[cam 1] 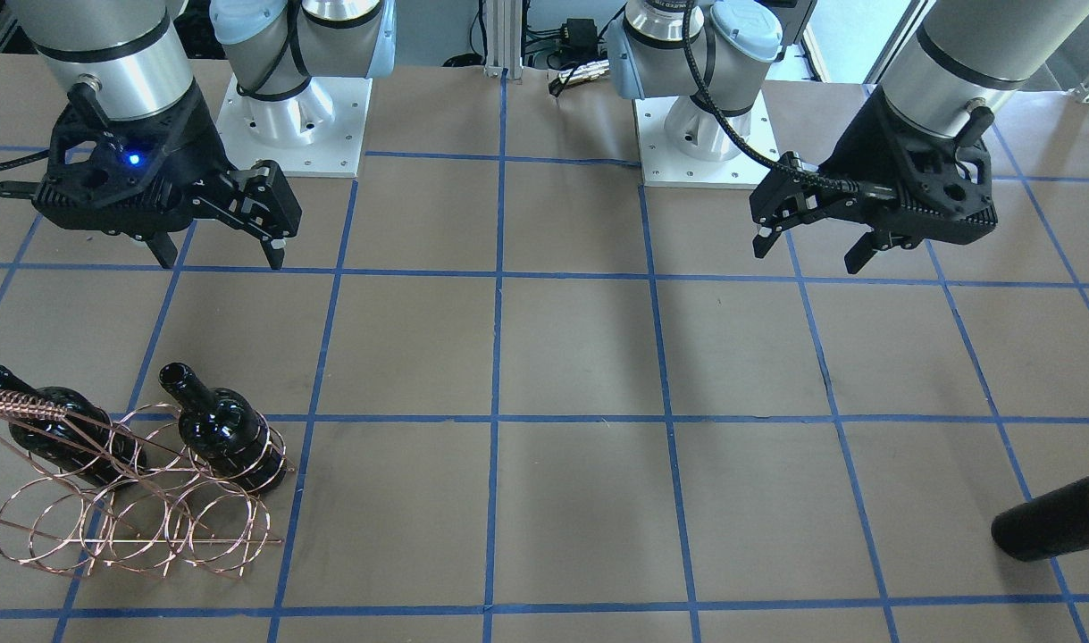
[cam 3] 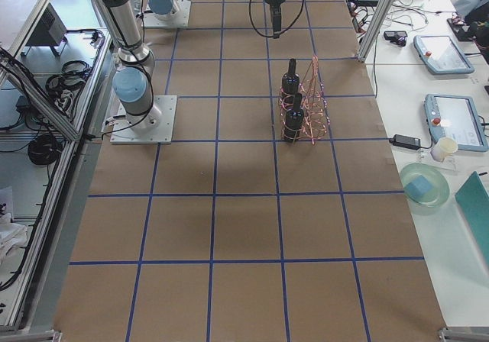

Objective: Place wine into wine basket
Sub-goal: 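Move the left gripper toward the dark wine bottle lying on the table, then lower the left gripper and close it around the bottle's neck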

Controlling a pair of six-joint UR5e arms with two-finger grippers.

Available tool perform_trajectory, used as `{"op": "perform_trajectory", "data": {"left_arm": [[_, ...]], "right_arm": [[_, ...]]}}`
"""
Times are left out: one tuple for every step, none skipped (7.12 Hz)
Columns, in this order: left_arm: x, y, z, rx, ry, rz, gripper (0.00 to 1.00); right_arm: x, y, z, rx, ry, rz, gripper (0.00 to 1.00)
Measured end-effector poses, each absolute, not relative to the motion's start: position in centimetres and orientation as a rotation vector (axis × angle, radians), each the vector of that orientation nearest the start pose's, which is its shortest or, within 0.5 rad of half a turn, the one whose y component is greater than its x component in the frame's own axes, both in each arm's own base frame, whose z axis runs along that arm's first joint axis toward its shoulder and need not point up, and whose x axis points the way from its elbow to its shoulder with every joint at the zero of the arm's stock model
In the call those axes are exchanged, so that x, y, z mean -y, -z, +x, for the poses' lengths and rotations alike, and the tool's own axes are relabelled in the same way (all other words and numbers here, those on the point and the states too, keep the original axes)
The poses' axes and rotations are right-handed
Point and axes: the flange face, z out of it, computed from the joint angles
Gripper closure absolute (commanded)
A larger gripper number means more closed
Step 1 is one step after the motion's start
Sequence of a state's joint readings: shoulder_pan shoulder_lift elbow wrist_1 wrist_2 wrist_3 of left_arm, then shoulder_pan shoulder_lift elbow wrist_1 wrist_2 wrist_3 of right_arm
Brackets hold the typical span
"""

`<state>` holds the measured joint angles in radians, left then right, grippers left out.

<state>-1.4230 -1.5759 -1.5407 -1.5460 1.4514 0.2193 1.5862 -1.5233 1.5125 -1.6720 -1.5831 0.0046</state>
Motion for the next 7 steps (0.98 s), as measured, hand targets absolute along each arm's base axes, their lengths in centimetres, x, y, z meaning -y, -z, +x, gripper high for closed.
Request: {"op": "perform_trajectory", "data": {"left_arm": [[51.5,-50.6,-6.7,-3.236,0.121,0.107,0.00],[52.0,-50.8,-5.6,-3.218,0.148,0.133,0.00],[53.1,-50.5,-3.6,-3.205,0.182,0.152,0.00],[54.3,-50.0,-1.0,-3.196,0.203,0.154,0.00],[56.2,-50.1,2.4,-3.176,0.235,0.168,0.00],[58.2,-50.6,5.9,-3.143,0.253,0.168,0.00],[60.0,-50.5,9.2,-3.113,0.244,0.162,0.00]], "right_arm": [[52.0,-50.3,14.0,-3.148,0.177,-0.016,0.00],[52.0,-50.3,14.0,-3.148,0.176,-0.016,0.00],[52.0,-50.3,14.0,-3.148,0.175,-0.016,0.00],[52.0,-50.3,14.0,-3.149,0.176,-0.016,0.00],[52.1,-50.3,14.0,-3.151,0.174,-0.019,0.00],[52.1,-50.3,13.9,-3.155,0.172,-0.019,0.00],[52.1,-50.2,13.9,-3.157,0.169,-0.018,0.00]]}}
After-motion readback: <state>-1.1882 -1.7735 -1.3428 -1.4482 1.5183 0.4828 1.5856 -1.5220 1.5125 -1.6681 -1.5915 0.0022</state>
